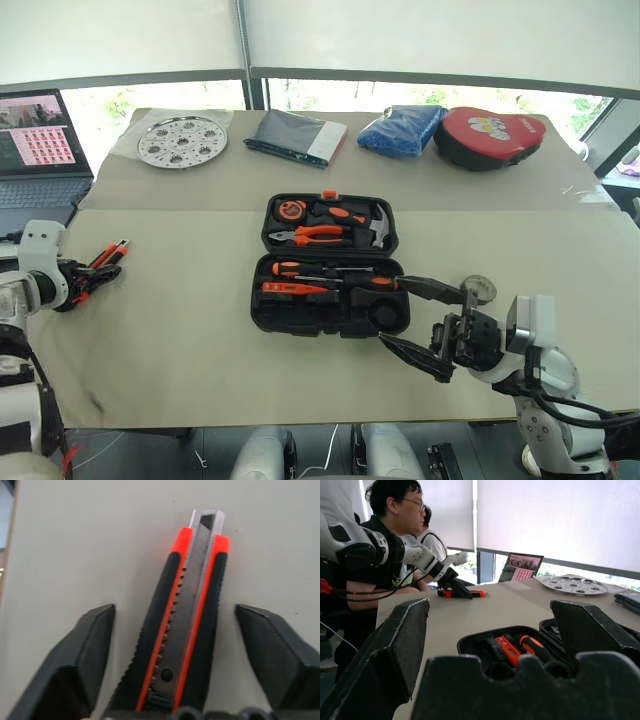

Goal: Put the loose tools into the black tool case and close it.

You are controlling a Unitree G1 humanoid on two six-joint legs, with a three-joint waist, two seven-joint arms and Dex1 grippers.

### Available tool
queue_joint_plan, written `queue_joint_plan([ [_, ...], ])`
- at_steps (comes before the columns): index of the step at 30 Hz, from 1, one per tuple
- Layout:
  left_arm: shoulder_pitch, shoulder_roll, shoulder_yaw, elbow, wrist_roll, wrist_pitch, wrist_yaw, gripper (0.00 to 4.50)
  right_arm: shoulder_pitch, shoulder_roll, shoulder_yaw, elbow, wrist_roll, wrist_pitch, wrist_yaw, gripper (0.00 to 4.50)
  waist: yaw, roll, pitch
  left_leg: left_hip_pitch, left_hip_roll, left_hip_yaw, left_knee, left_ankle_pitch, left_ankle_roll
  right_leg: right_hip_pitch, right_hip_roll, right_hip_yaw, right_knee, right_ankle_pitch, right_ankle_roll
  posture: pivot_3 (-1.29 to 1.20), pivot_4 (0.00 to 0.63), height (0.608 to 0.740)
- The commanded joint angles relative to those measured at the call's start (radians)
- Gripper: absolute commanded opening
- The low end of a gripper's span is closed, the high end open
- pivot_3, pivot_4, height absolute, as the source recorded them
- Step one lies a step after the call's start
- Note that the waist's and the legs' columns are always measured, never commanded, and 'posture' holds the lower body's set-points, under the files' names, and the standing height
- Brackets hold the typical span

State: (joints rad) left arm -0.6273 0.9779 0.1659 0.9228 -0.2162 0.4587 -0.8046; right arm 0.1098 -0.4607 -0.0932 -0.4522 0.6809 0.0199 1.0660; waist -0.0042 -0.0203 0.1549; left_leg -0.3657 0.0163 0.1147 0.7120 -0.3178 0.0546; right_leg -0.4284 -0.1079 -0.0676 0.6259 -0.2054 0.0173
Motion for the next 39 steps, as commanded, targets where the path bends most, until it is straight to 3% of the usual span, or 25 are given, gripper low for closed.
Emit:
queue_joint_plan([
  [1,0.048,0.006,0.025,-0.024,-0.014,0.007,-0.056,2.26,0.012,-0.014,-0.036,-0.029,0.012,-0.023,-0.001,4.50,0.000,0.000,0.000,0.000,0.001,0.000,0.000,0.000,0.000,0.000,0.000,0.000,0.000,0.000,0.000,0.00,0.150,0.740],
  [3,0.099,0.001,0.071,-0.095,-0.047,-0.041,-0.093,1.54,0.016,-0.023,-0.047,-0.032,0.018,-0.021,0.001,4.50,-0.001,0.000,0.000,0.000,0.001,-0.001,0.000,0.000,0.000,0.000,-0.001,0.000,0.000,0.000,0.000,0.00,0.150,0.740],
  [5,0.156,-0.012,0.134,-0.240,-0.129,-0.068,-0.176,1.53,0.010,-0.039,-0.068,-0.025,0.029,-0.023,0.015,4.50,-0.001,0.000,0.000,0.000,0.001,-0.001,0.000,0.000,0.001,0.000,-0.002,0.001,0.000,0.000,0.001,0.00,0.150,0.740],
  [8,0.254,-0.010,0.132,-0.553,-0.205,-0.110,-0.317,1.53,-0.013,-0.074,-0.111,-0.021,0.078,-0.005,0.040,4.50,0.010,-0.001,0.001,-0.002,0.001,-0.002,0.002,-0.001,0.002,-0.002,-0.005,0.000,0.000,0.000,0.001,0.00,0.150,0.740],
  [11,0.289,-0.011,0.069,-0.854,-0.305,-0.025,-0.422,1.53,-0.035,-0.102,-0.124,-0.027,0.113,0.000,0.080,4.50,0.020,-0.004,0.002,-0.005,0.000,-0.003,0.004,-0.002,0.003,-0.004,-0.007,0.000,-0.001,0.000,0.001,0.00,0.150,0.740],
  [14,0.238,0.001,-0.094,-1.041,-0.277,0.000,-0.500,1.53,-0.055,-0.130,-0.139,-0.008,0.119,-0.003,0.109,4.50,0.022,-0.003,0.002,-0.004,0.000,-0.003,0.005,-0.002,0.003,-0.003,-0.007,0.000,-0.001,0.000,0.001,0.00,0.150,0.740],
  [16,0.204,-0.007,-0.158,-1.082,-0.247,0.009,-0.502,1.53,-0.056,-0.148,-0.150,0.004,0.117,0.013,0.110,4.50,0.019,-0.003,0.003,-0.003,-0.001,-0.002,0.004,-0.002,0.003,-0.002,-0.006,0.002,-0.001,0.000,0.001,0.00,0.150,0.740],
  [20,0.063,-0.097,-0.402,-1.177,-0.142,0.094,-0.472,1.53,-0.025,-0.276,-0.201,0.071,0.053,0.054,0.145,4.50,0.017,-0.003,0.003,-0.002,-0.001,-0.002,0.004,-0.001,0.004,-0.001,-0.003,0.003,-0.001,0.000,0.001,0.00,0.150,0.740],
  [25,-0.035,-0.199,-0.583,-1.167,-0.023,0.158,-0.431,1.53,0.024,-0.369,-0.229,0.077,0.024,0.105,0.156,4.50,0.019,-0.003,0.003,-0.003,-0.001,-0.002,0.006,-0.003,0.006,0.000,-0.003,0.003,-0.002,-0.001,0.001,0.00,0.150,0.740],
  [34,-0.116,-0.323,-0.673,-1.083,0.071,0.200,-0.377,1.53,0.100,-0.329,-0.217,0.008,0.009,0.109,0.104,4.50,0.020,-0.004,0.004,-0.004,-0.001,-0.004,0.011,-0.004,0.009,0.002,-0.004,0.003,-0.002,-0.001,0.003,0.00,0.150,0.740],
  [39,-0.134,-0.324,-0.708,-1.064,0.115,0.197,-0.393,1.53,0.121,-0.314,-0.212,-0.017,0.005,0.113,0.087,4.50,0.022,-0.003,0.004,-0.004,-0.001,-0.004,0.015,-0.006,0.012,0.003,-0.004,0.003,-0.002,-0.002,0.004,0.00,0.150,0.740],
])
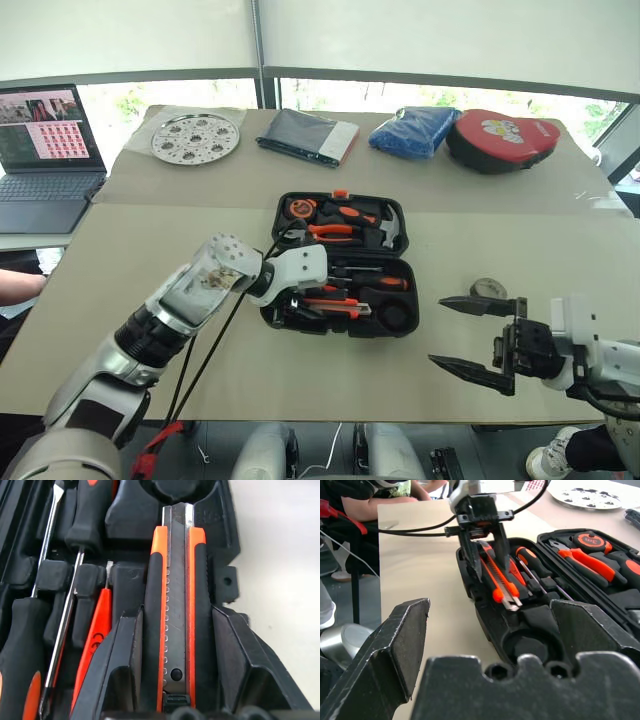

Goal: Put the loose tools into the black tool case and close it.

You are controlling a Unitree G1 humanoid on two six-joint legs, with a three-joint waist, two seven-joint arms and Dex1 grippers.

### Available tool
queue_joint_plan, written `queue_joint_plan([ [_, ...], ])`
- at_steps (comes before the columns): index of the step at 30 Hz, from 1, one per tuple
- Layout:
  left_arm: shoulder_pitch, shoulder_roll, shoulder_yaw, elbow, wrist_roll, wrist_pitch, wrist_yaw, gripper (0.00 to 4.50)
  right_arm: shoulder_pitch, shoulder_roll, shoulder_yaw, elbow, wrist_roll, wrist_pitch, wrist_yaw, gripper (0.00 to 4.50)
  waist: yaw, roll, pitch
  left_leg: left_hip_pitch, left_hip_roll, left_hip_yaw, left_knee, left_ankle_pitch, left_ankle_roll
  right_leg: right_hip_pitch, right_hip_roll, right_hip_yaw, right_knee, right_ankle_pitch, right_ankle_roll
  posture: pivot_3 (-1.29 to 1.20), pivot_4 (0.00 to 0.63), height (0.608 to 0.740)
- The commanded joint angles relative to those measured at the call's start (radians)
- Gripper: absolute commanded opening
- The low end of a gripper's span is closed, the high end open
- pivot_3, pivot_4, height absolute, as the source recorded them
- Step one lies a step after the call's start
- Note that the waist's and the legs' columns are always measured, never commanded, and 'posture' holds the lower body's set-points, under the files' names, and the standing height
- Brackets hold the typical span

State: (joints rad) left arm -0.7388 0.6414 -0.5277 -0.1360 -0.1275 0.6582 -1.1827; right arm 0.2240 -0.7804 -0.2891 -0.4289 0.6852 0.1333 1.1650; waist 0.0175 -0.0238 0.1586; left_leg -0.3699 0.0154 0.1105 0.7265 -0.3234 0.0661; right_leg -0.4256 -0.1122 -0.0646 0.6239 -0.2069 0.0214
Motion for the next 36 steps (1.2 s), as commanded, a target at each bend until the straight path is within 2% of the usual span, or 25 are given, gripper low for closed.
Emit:
queue_joint_plan([
  [1,-0.020,0.020,-0.018,-0.007,0.031,-0.003,-0.024,1.53,0.009,0.007,-0.015,-0.042,-0.001,-0.002,-0.015,4.50,0.000,0.000,0.000,0.000,0.000,0.000,0.000,0.000,0.000,0.000,0.000,0.000,0.000,0.000,0.000,0.00,0.150,0.740],
  [6,-0.003,-0.017,0.026,-0.011,-0.017,0.043,-0.011,1.53,0.015,0.018,-0.010,-0.041,-0.013,-0.008,-0.021,4.50,-0.001,0.000,0.000,0.000,0.000,0.000,0.000,0.000,0.000,0.000,0.000,0.000,0.000,0.000,0.000,0.00,0.150,0.740],
  [11,0.015,-0.034,0.016,-0.017,-0.022,0.060,-0.007,1.53,0.011,0.030,0.001,-0.034,-0.027,-0.012,-0.025,4.50,0.001,0.000,0.000,0.000,0.000,0.000,0.001,-0.001,0.001,0.001,-0.001,0.000,0.000,0.000,0.001,0.00,0.150,0.740],
  [16,0.019,0.003,0.013,0.006,0.029,0.011,0.008,1.53,0.006,0.041,0.002,-0.031,-0.027,-0.011,-0.022,4.50,0.000,0.000,0.000,0.000,0.000,0.000,0.001,-0.001,0.001,0.001,-0.001,0.000,0.000,0.000,0.001,0.00,0.150,0.740],
  [20,0.026,0.012,0.037,-0.004,0.007,-0.006,-0.010,1.53,0.001,0.048,0.002,-0.022,-0.029,-0.010,-0.021,4.50,-0.001,0.000,0.000,0.001,0.000,0.000,0.001,-0.001,0.001,0.001,-0.001,0.000,0.000,0.000,0.001,0.00,0.150,0.740],
  [22,0.034,-0.006,0.071,-0.022,-0.033,0.000,-0.007,2.54,-0.003,0.051,0.004,-0.014,-0.030,-0.011,-0.021,4.50,-0.002,0.000,0.000,0.001,0.000,0.000,0.001,-0.001,0.001,0.001,-0.001,0.000,0.001,0.000,0.001,0.00,0.150,0.740],
  [24,0.039,-0.028,0.103,-0.036,-0.063,0.031,0.009,3.19,-0.010,0.055,0.003,-0.005,-0.032,-0.013,-0.023,4.50,-0.002,0.000,0.000,0.000,0.000,0.000,0.001,-0.001,0.001,0.001,-0.001,0.000,0.001,0.000,0.001,0.00,0.150,0.740],
  [26,0.048,-0.008,0.091,-0.047,-0.059,0.004,-0.023,3.94,-0.015,0.058,0.004,0.000,-0.034,-0.014,-0.023,4.50,-0.001,0.000,0.000,0.000,0.000,0.000,0.001,-0.001,0.001,0.001,-0.001,0.000,0.001,0.000,0.001,0.00,0.150,0.740],
  [28,0.054,-0.015,0.094,-0.036,-0.052,-0.003,-0.008,4.42,-0.018,0.061,0.006,0.003,-0.036,-0.013,-0.022,4.50,0.000,0.000,0.000,0.000,0.000,0.000,0.001,-0.001,0.001,0.001,-0.001,0.000,0.000,0.000,0.001,0.00,0.150,0.740],
  [32,0.056,-0.038,0.162,-0.022,-0.116,-0.010,-0.012,4.42,-0.018,0.066,0.008,0.004,-0.036,-0.011,-0.026,4.50,0.000,0.000,0.000,0.000,0.000,0.000,0.001,-0.001,0.001,0.001,-0.001,0.000,0.000,0.000,0.001,0.00,0.150,0.740],
  [36,0.064,-0.053,0.258,0.066,-0.153,-0.178,-0.030,4.42,-0.018,0.079,0.014,0.000,-0.030,-0.010,-0.035,4.50,-0.001,0.000,0.000,0.001,0.000,0.000,0.001,-0.001,0.001,0.001,-0.001,0.000,0.001,0.000,0.001,0.00,0.150,0.740],
])
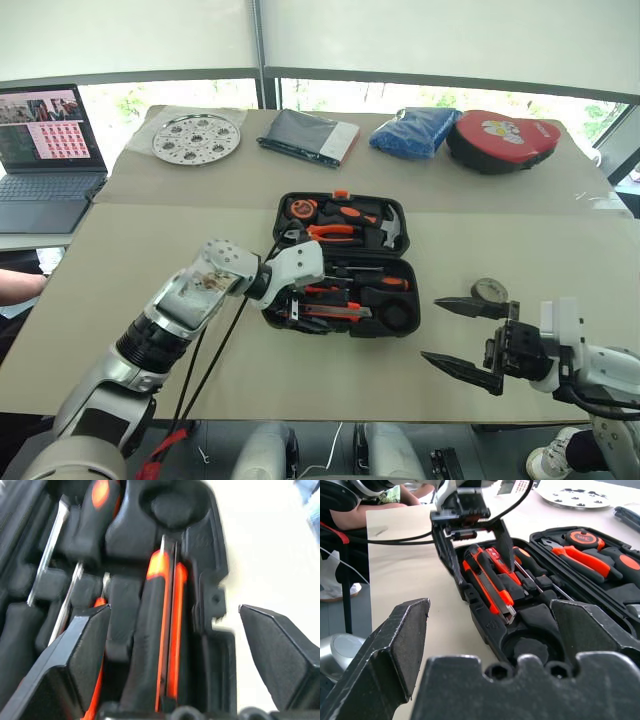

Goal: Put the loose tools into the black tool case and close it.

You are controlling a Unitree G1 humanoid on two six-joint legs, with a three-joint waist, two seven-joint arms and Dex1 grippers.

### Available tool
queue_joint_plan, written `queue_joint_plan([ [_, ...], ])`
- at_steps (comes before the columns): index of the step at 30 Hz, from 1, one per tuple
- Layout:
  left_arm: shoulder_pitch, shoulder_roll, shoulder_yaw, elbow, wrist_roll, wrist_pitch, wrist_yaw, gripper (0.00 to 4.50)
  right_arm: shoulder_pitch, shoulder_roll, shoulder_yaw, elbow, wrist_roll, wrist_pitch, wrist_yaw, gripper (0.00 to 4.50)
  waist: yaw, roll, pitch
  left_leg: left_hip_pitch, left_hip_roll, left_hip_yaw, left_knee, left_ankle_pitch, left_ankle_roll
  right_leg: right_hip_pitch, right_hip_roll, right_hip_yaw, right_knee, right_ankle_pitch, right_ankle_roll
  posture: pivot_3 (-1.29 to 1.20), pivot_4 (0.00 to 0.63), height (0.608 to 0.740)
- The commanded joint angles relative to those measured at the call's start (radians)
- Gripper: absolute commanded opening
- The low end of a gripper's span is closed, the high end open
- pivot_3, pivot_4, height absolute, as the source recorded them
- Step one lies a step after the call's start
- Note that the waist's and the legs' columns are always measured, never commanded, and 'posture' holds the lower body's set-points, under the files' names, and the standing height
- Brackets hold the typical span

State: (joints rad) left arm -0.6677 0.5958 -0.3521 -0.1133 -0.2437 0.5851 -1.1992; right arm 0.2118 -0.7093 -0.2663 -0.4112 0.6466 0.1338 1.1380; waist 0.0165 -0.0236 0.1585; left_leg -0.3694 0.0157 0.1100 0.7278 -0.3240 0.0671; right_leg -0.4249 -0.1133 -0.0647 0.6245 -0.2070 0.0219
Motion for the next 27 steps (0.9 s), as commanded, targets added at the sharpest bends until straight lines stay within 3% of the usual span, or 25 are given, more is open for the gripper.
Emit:
queue_joint_plan([
  [1,-0.005,-0.008,0.100,0.064,-0.050,-0.124,-0.025,4.18,-0.005,0.011,-0.008,-0.019,0.008,-0.011,-0.009,4.50,-0.001,0.000,0.000,0.000,0.000,0.000,0.000,0.000,0.000,0.000,0.000,0.000,0.000,0.000,0.000,0.00,0.150,0.740],
  [3,0.005,0.002,0.109,0.111,-0.044,-0.191,-0.053,3.77,-0.003,0.020,-0.004,-0.020,0.006,-0.012,-0.014,4.50,-0.002,0.000,0.000,0.000,0.000,0.000,0.000,0.000,0.000,0.000,0.000,0.000,0.000,0.000,0.000,0.00,0.150,0.740],
  [8,0.073,-0.050,0.137,0.199,-0.071,-0.377,-0.101,2.11,-0.001,0.042,0.010,-0.026,0.000,-0.019,-0.032,4.50,-0.002,0.000,0.000,0.000,0.000,0.000,0.000,0.000,0.000,0.000,0.000,0.000,0.000,0.000,0.000,0.00,0.150,0.740],
  [13,0.129,-0.059,0.076,0.258,0.013,-0.499,-0.125,0.24,-0.001,0.042,0.008,-0.032,-0.002,-0.015,-0.041,4.50,0.001,0.000,0.000,0.000,-0.001,0.000,0.001,0.000,0.000,0.001,-0.001,-0.001,0.000,0.000,0.000,0.00,0.150,0.740],
  [22,0.134,-0.095,0.024,0.375,0.136,-0.485,-0.017,0.10,0.001,0.032,0.005,-0.056,0.018,0.009,-0.054,4.50,0.009,0.001,-0.001,0.002,-0.001,0.000,0.001,-0.002,0.003,0.003,-0.002,-0.001,0.000,0.002,0.001,0.00,0.150,0.740],
  [27,0.146,-0.074,-0.036,0.340,0.160,-0.353,-0.044,0.10,0.001,0.030,0.004,-0.067,0.024,0.021,-0.060,4.50,0.009,0.003,-0.003,0.002,0.000,0.000,0.001,-0.002,0.003,0.004,-0.002,-0.001,0.000,0.002,0.001,0.00,0.150,0.740],
])
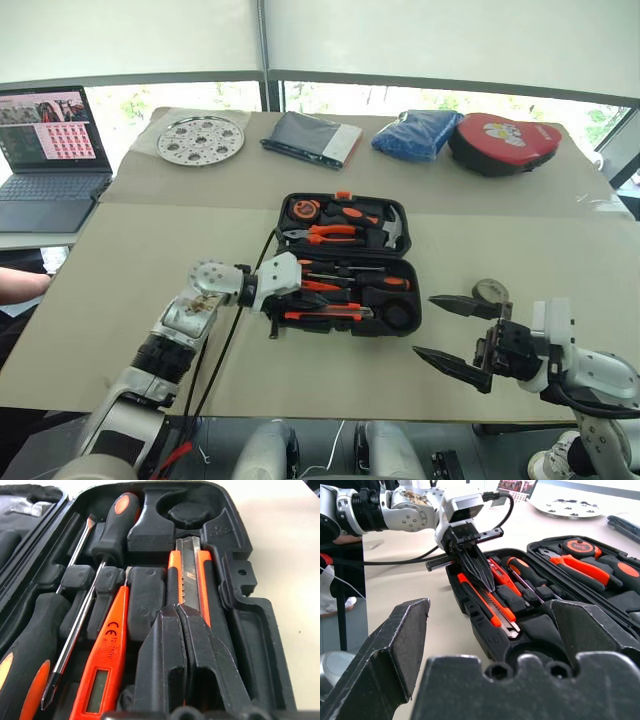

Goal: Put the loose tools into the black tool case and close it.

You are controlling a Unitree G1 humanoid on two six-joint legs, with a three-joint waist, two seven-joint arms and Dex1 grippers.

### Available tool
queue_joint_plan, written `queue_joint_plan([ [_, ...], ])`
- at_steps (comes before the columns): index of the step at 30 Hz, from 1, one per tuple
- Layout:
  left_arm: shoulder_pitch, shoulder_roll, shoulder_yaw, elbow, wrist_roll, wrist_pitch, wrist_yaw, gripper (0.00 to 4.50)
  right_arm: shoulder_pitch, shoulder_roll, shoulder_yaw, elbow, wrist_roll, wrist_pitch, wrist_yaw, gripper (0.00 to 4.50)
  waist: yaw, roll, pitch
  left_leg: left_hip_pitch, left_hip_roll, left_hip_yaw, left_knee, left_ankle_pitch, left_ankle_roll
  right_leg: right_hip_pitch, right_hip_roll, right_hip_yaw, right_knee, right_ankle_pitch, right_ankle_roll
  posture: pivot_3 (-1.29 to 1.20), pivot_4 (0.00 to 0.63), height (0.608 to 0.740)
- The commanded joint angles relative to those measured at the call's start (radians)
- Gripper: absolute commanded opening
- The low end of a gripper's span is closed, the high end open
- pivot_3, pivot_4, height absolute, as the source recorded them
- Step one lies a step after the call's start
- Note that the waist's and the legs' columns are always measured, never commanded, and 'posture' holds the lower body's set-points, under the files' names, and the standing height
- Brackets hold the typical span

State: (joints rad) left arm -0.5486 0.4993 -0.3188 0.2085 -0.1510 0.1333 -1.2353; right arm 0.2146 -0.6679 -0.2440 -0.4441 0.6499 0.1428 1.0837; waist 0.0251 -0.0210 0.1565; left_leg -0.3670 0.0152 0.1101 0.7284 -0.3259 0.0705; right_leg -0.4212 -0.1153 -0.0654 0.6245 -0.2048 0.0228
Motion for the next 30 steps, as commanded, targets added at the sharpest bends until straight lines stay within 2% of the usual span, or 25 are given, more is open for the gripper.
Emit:
queue_joint_plan([
  [1,0.029,0.026,-0.075,0.010,0.066,0.113,-0.013,0.10,-0.003,-0.012,-0.018,-0.034,0.021,0.012,-0.006,4.50,0.000,0.001,-0.003,0.000,0.000,0.000,0.000,0.000,0.000,0.000,0.000,0.000,0.000,0.000,0.000,0.00,0.150,0.740],
  [5,0.045,0.008,-0.031,-0.012,0.026,0.111,0.024,0.10,0.005,-0.016,-0.042,-0.027,0.010,0.006,-0.025,4.50,-0.001,0.004,-0.009,0.000,0.000,0.000,0.000,0.000,0.000,0.000,0.000,0.000,0.000,0.000,0.000,0.00,0.150,0.740],
  [8,0.062,-0.042,0.136,-0.055,-0.120,0.071,0.069,0.10,0.028,-0.021,-0.114,0.006,0.015,0.000,-0.046,4.50,-0.001,0.005,-0.010,0.000,0.000,0.000,0.000,0.000,0.000,0.000,0.000,0.000,0.000,0.000,0.000,0.00,0.150,0.740],
  [9,0.079,-0.046,0.230,-0.080,-0.196,0.037,0.067,0.60,0.051,-0.017,-0.171,0.044,0.015,-0.014,-0.054,4.50,0.000,0.005,-0.010,-0.001,0.000,0.000,0.000,-0.001,0.001,-0.001,-0.001,0.000,0.000,0.000,0.000,0.00,0.150,0.740],
  [11,0.133,-0.014,0.340,-0.138,-0.326,-0.037,-0.053,1.18,0.096,-0.009,-0.252,0.114,-0.017,-0.067,-0.052,4.50,-0.003,0.003,-0.009,-0.002,0.000,0.000,0.000,0.000,0.001,-0.003,-0.001,0.000,0.000,0.000,0.000,0.00,0.150,0.740],
  [15,0.238,0.090,0.438,-0.195,-0.418,0.017,-0.127,2.62,0.160,0.018,-0.342,0.235,-0.060,-0.162,-0.036,4.50,-0.012,0.005,-0.010,-0.002,0.001,0.000,-0.001,0.001,-0.002,-0.003,-0.001,0.000,-0.001,-0.001,-0.001,0.00,0.150,0.740],
  [20,0.380,0.173,0.572,-0.152,-0.456,-0.072,-0.211,4.36,0.223,0.019,-0.389,0.377,-0.150,-0.249,-0.055,4.50,-0.014,0.007,-0.010,-0.001,0.001,0.001,-0.002,0.000,-0.002,-0.002,-0.001,0.001,-0.002,-0.002,-0.001,0.00,0.150,0.740],
  [24,0.406,0.179,0.591,-0.183,-0.509,-0.045,-0.236,4.44,0.166,-0.048,-0.365,0.369,-0.166,-0.190,-0.077,4.50,-0.013,0.009,-0.009,-0.001,0.001,0.001,-0.002,-0.001,0.000,-0.003,-0.002,0.001,-0.003,-0.002,-0.001,0.00,0.150,0.740],
  [28,0.396,0.172,0.540,-0.274,-0.529,0.022,-0.213,4.44,0.031,-0.200,-0.264,0.356,-0.193,-0.044,-0.053,4.50,-0.016,0.012,-0.008,-0.001,0.000,0.001,-0.001,-0.002,0.004,-0.003,-0.007,0.002,-0.002,-0.001,-0.004,0.00,0.150,0.740],
  [30,0.389,0.159,0.518,-0.286,-0.518,0.013,-0.209,4.44,-0.089,-0.300,-0.154,0.383,-0.235,0.053,-0.025,4.50,-0.017,0.012,-0.008,-0.001,0.000,0.001,-0.001,-0.001,0.003,-0.003,-0.007,0.001,-0.002,0.000,-0.003,0.00,0.150,0.740],
])
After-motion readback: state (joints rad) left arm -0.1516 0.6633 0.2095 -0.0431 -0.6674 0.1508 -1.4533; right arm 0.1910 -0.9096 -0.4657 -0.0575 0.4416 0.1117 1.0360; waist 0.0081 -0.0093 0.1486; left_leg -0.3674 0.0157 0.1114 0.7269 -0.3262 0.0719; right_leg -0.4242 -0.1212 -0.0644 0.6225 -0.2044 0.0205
